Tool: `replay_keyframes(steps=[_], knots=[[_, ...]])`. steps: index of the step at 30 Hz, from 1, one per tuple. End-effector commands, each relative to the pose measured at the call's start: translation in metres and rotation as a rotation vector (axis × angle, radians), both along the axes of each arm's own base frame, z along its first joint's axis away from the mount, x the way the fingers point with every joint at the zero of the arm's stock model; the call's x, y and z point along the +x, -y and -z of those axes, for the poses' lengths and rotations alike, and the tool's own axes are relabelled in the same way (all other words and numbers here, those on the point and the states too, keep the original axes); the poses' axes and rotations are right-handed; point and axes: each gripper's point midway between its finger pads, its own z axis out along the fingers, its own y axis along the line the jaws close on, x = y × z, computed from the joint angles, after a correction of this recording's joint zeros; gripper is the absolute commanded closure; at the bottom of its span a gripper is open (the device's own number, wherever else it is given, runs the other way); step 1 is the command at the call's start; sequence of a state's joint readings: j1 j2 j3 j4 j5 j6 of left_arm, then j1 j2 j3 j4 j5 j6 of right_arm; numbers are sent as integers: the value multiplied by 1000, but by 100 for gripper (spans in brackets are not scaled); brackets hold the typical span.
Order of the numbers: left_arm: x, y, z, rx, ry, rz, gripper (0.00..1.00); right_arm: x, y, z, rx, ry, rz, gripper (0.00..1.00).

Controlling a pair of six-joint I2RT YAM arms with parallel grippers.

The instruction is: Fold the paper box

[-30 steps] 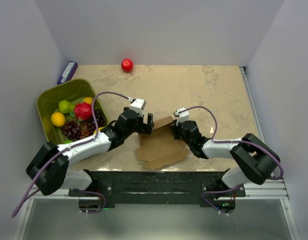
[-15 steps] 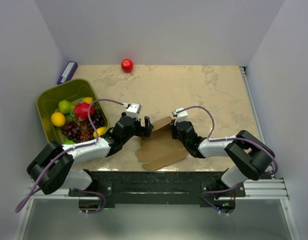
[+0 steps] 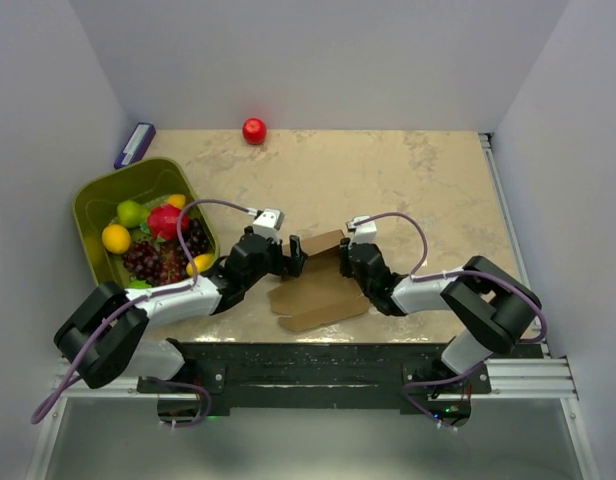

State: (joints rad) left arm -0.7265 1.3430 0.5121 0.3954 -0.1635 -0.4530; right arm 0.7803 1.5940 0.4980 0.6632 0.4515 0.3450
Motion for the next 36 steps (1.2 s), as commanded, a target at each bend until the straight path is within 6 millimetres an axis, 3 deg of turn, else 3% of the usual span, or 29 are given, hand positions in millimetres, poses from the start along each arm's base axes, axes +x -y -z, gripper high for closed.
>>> replay_keyframes(steps=[1,8,9,12,15,16,20,25,36], knots=[[0,-3,6,58,-16,13,2,-7,2,-6,5,-32,4,64],[15,2,-18,93,45,20,2,-29,15,-21,-6,-78,-18,35],[16,2,-20,98,51,20,2,-33,15,-33,23,-63,-33,33],[22,4,-31,123,75,25,2,-45,22,-40,50,-91,-28,24],[26,1,-41,144,96,17,2,-49,27,-66,93,-84,-5,19],[26,0,-42,148,100,12,2,-45,26,-83,120,-60,13,19],[25,-2,-51,135,118,9,1,-32,24,-100,199,-105,15,28],[24,-16,-48,166,106,-48,1,-9,16,-111,286,-108,11,35],[11,-44,-44,158,74,-154,2,17,9,-96,300,-136,26,48]])
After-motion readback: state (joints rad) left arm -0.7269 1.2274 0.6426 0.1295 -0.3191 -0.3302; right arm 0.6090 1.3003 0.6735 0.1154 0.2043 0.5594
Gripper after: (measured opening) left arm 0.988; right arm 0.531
